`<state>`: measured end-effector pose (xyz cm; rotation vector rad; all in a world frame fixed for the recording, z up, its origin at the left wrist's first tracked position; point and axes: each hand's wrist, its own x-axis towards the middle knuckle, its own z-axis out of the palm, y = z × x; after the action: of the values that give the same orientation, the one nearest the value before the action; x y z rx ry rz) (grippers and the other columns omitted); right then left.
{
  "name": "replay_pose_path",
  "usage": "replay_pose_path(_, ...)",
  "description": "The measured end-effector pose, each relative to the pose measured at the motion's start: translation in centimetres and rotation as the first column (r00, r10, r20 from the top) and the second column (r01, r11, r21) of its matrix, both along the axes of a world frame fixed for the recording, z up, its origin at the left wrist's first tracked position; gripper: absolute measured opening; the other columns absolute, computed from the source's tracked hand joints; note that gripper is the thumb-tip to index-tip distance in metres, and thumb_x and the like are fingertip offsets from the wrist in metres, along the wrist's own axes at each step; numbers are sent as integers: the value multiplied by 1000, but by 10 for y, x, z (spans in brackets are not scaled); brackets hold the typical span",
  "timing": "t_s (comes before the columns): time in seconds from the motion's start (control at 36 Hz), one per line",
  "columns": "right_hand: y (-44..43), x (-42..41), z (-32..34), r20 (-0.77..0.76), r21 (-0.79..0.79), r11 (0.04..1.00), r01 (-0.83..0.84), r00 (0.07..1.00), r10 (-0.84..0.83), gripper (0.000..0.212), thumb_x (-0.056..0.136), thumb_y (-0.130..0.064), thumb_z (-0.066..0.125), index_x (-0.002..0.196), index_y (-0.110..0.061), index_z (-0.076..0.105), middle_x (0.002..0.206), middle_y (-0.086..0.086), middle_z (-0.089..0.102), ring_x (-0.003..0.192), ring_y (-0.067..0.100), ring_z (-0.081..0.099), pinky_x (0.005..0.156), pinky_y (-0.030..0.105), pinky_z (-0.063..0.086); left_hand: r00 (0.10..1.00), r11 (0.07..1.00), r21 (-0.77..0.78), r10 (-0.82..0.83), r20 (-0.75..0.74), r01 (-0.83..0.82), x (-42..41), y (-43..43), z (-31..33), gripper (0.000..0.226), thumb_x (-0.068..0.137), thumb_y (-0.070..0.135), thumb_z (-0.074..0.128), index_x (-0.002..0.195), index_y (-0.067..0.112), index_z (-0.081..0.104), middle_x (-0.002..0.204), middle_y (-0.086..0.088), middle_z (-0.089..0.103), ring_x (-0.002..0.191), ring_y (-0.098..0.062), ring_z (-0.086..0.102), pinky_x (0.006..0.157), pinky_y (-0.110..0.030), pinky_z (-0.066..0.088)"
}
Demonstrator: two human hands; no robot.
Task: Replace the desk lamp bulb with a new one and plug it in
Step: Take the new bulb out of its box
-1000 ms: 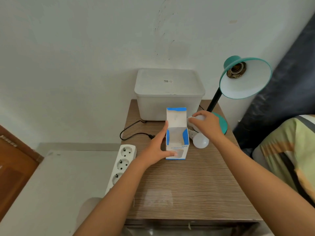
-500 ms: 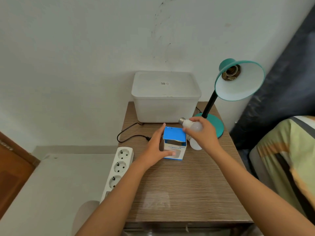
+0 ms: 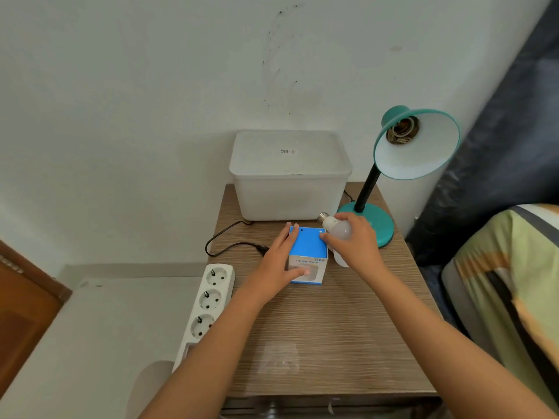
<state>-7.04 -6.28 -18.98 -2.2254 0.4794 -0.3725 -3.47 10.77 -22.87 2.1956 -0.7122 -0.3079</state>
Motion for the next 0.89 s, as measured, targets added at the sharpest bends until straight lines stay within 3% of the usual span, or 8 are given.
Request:
replay_pose_path(0.11,1,3,2,-27,15,1000,16,1000,-16,57,76,-28,74,126,-14,50,125,8,51,112,20,48,79,25,36,999,999,-32,42,-10,-43,-1,-2,0,89,83,22,70,150,29,12,159,7,5,139,-8,21,95,-16,37)
replay_pose_path(0.31,-1,6,5,-65,25,999,20,998,-18,58,75,-28,75,125,-14,49,126,10,50,100,12,43,76,25,35,999,998,-53,46,-15,-46,-1,-5,5,86,83,21,71,149,28,16,155,6,14,124,-1,30,89,-17,46)
replay_pose_path(0.44,0,6,4,-102,33,999,13,995,-10,57,75,-26,75,125,-12,49,127,10,49,108,16,46,72,19,36,999,997,-57,47,-17,-47,-1,-4,3,86,83,20,71,149,30,17,156,4,13,127,-3,32,90,-19,48)
replay_pose_path(0.56,2,6,2,-111,63,997,36,993,-29,58,76,-26,75,125,-12,48,129,11,48,115,22,48,77,25,39,999,997,-55,47,-14,-47,-1,-4,2,85,83,21,71,149,31,17,156,4,13,127,-3,32,88,-17,47)
replay_pose_path(0.69,3,4,5,-107,46,999,14,994,-9,55,79,-26,72,126,-12,47,129,10,47,112,19,48,58,13,32,999,999,-33,39,-24,-40,0,-4,4,86,82,22,72,149,30,17,156,5,12,126,-2,28,91,-18,45)
replay_pose_path(0.75,2,2,7,-97,37,999,8,995,-5,54,80,-25,71,127,-12,47,129,10,46,107,15,44,60,15,32,999,999,-21,36,-24,-36,1,-4,6,88,81,22,73,149,30,17,156,4,13,133,-8,27,97,-22,42)
replay_pose_path(0.81,1,0,9,-90,36,999,11,996,-8,54,79,-24,72,126,-13,48,128,10,47,102,11,40,73,21,35,999,1000,-7,24,-30,-25,2,-4,8,90,81,21,73,149,29,16,156,2,13,136,-11,25,99,-23,39)
replay_pose_path(0.89,-1,-5,16,-63,45,999,28,998,-25,51,76,-25,73,121,-12,52,121,10,51,105,18,48,81,26,36,999,1000,4,10,-44,-10,4,-3,10,91,80,21,74,150,27,15,156,2,12,139,-13,22,100,-21,33)
